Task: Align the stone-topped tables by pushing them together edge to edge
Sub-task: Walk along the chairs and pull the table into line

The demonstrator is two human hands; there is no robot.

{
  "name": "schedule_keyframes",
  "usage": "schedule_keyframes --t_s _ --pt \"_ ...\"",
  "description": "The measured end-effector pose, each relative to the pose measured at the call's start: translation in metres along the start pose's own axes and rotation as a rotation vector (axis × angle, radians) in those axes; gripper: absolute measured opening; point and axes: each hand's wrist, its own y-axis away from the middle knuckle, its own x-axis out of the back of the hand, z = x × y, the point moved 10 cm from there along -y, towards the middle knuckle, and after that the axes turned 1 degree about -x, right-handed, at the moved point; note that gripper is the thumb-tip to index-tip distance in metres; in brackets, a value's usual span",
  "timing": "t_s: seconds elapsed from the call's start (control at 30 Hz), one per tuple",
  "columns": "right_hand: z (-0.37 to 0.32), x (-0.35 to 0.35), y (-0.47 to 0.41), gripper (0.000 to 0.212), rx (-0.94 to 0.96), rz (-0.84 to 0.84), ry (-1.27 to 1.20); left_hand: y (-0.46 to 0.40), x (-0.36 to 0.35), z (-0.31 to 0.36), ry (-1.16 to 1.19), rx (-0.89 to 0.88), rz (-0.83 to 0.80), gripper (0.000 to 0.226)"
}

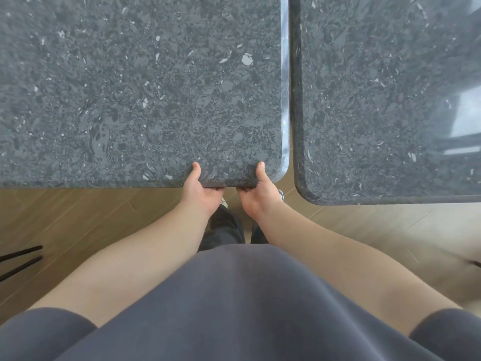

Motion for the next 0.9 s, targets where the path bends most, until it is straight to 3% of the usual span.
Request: schedule_keyframes --t_s 0.2,0.37,0.9 --pt "-0.0027 0.0015 -0.0053 0.052 0.017 0.002 0.016 -0.0024 0.0014 0.0004 -0.036 0.001 0.048 0.061" --pt "-0.0024 0.0037 -0.0099 0.039 -0.02 -0.027 0.003 -0.0029 0.0015 0.0002 -0.033 0.001 0.083 0.06" --pt "-0.0068 0.0028 -0.0047 0.062 -0.086 -0.034 0.025 -0.0041 0.0071 -0.0015 -0.073 -0.008 0.172 0.054"
